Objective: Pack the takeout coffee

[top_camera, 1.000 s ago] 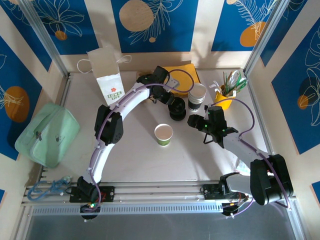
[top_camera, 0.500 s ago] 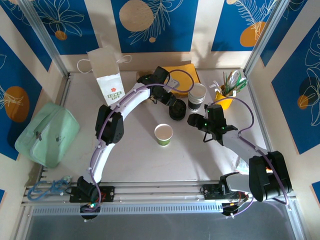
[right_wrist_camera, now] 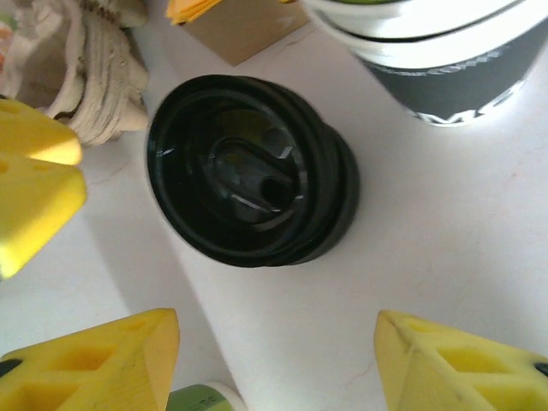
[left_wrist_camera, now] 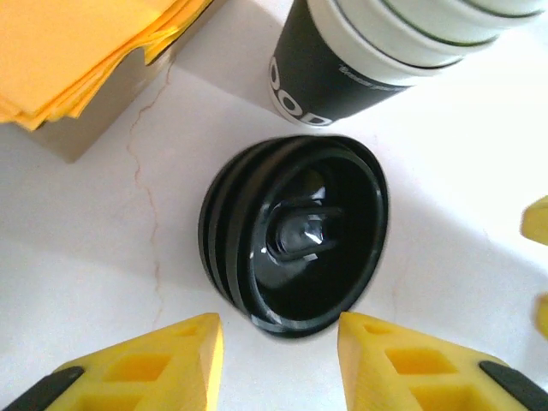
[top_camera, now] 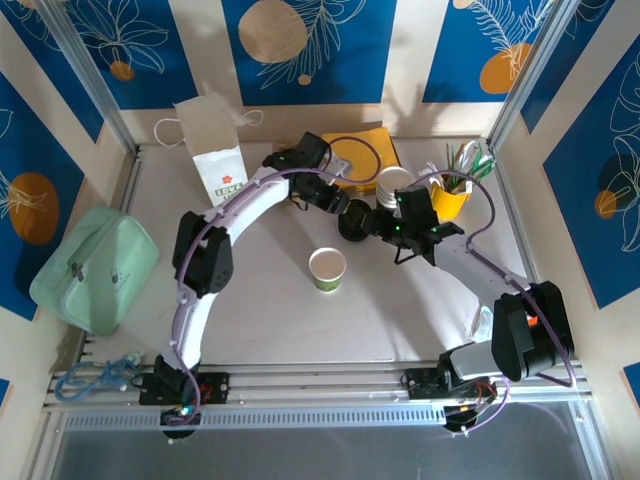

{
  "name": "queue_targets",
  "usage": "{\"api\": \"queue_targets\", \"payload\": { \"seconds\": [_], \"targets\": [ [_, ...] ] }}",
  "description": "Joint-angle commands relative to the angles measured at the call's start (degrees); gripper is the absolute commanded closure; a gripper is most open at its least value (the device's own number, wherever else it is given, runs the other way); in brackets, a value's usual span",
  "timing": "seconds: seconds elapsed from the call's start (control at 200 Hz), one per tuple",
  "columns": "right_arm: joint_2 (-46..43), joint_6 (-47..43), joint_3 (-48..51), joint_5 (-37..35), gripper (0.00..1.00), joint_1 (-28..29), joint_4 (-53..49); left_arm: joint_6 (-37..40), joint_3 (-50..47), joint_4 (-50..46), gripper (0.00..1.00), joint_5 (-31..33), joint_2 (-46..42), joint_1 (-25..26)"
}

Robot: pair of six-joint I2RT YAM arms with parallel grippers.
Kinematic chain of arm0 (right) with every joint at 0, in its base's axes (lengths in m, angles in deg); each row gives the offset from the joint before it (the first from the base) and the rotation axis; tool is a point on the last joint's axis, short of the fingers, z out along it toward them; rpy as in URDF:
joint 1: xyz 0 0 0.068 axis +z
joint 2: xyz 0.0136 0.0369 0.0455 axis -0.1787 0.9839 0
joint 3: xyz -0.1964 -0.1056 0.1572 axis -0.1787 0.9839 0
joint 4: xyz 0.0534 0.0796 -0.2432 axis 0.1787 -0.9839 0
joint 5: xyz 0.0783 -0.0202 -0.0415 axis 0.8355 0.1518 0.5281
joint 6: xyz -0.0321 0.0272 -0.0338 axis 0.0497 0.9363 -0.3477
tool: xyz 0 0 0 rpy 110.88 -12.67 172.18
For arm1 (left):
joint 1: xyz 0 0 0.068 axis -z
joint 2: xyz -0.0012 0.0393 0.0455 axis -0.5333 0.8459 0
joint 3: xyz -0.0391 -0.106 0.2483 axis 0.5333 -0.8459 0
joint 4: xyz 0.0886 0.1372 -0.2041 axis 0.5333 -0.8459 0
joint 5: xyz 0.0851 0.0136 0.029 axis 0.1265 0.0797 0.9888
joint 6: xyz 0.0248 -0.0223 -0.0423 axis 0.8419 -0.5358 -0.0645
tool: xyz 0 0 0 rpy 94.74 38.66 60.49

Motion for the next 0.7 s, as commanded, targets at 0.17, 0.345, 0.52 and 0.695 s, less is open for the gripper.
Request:
{"api": "queue_targets", "payload": {
  "seconds": [0.17,0.345,0.52,0.695],
  "targets": [
    [6.98,-1.48,-12.71,-10.03,0.4,7.0,-10.53,-10.28,-24.6,14.55,0.56,-2.68,-20.56,-6.8],
    [14.43,-0.7,-20.6,-17.09,0.41,10.93,-15.42,-16.2,-41.48,22.36,0.53,-0.29,-33.31,-11.6],
    [22.99,-2.17,-28.57,-21.66,0.46,13.41,-19.25,-17.66,-50.07,24.39,0.51,1.5,-42.03,-12.64],
    [28.77,-2.53,-34.52,-23.8,0.53,13.88,-22.7,-18.63,-54.74,25.87,0.49,2.15,-47.71,-12.9]
  ]
}}
